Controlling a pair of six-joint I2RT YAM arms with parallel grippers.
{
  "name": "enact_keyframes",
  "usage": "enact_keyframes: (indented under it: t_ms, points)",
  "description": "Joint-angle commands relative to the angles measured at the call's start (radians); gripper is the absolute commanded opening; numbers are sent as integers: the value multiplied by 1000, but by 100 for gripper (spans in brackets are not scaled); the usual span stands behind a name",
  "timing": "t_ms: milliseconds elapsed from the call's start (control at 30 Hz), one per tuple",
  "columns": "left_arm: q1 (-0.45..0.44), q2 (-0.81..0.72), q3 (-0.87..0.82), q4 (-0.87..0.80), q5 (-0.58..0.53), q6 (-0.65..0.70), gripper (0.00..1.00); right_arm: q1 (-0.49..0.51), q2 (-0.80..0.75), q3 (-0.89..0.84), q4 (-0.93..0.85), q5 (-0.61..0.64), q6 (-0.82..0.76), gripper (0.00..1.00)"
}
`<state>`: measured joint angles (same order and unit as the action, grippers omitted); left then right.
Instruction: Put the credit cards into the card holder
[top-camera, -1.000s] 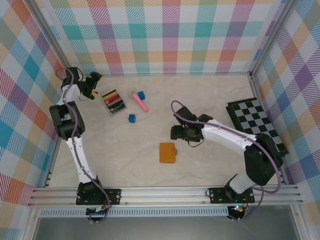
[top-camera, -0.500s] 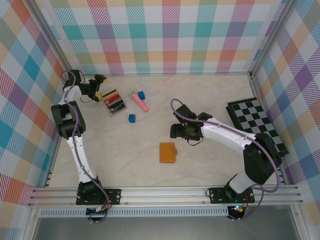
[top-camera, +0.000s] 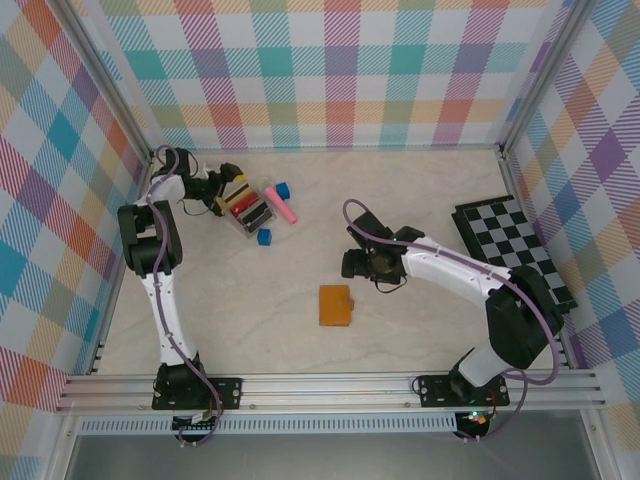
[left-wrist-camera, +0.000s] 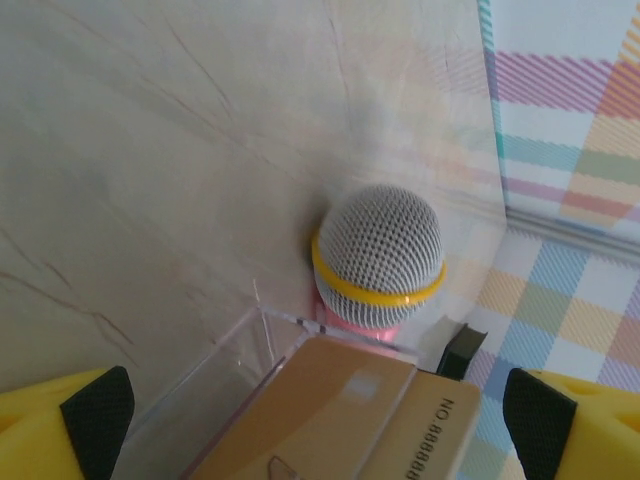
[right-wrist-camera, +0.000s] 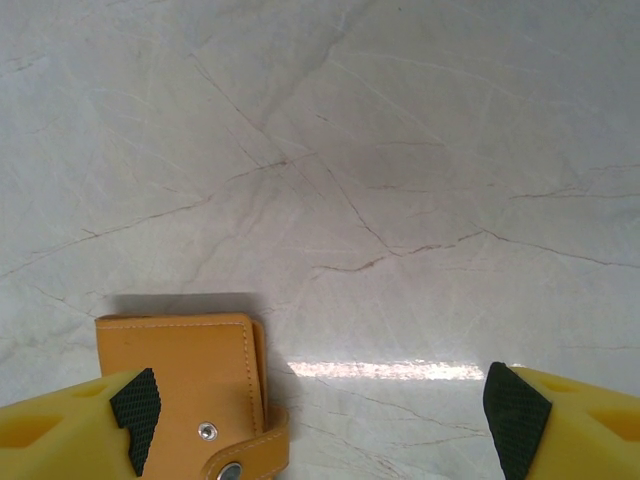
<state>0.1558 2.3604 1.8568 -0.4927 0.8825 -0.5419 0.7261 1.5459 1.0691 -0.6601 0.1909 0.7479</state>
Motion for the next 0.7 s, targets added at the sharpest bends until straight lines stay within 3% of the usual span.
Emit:
enact_keyframes:
  t_ms: [0,467,667]
  points:
    - [-48,-85,-57,-12,58,40,97,-5,-19,-22,-17,2,30,87]
    - [-193,-94,-34,-158,121,245,94,-9,-49,-83,-2,10,72,87]
    - [-266,-47,61,-268,151,332,93,-58,-95,-135,27,-26,95,85]
